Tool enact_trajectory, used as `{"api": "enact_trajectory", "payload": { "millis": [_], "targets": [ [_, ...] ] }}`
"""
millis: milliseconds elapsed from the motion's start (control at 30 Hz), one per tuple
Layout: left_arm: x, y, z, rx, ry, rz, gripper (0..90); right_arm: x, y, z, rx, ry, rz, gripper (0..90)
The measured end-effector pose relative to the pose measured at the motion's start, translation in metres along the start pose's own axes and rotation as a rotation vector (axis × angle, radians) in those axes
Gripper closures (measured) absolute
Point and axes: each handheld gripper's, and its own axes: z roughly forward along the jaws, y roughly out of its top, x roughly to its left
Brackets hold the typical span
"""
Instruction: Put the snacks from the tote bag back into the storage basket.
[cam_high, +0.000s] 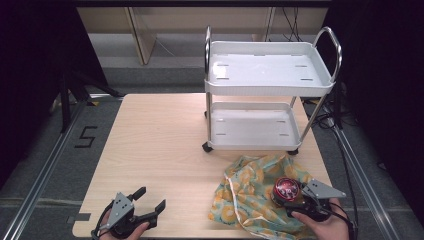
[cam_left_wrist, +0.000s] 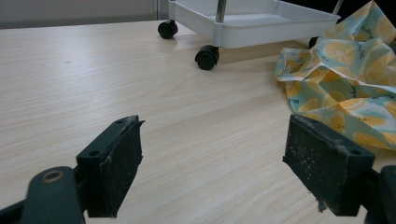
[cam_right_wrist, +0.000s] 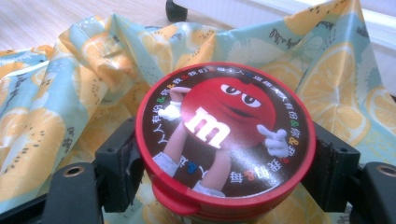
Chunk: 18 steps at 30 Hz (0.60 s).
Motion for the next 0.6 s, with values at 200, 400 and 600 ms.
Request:
{"api": "enact_trajectory", "payload": {
  "millis": [200, 400, 600],
  "targets": [
    [-0.0002, 0.0000, 0.0001, 0.000, -0.001, 0.000, 18.4, -0.0014, 0.0036, 0.0005, -0.021, -0.009, -0.029, 26.4],
    [0.0000, -0.0002, 0.0001, -0.006, 0.000, -0.004, 18.4, 0.0015, 0.0069, -0.0010, -0.023, -0.023, -0.004, 26.4],
    [-0.0001, 0.0001, -0.0002, -0.002, 0.003, 0.000, 18.5, 0.0015, 0.0097, 0.0004, -0.042, -0.029, -0.024, 26.4]
  ]
}}
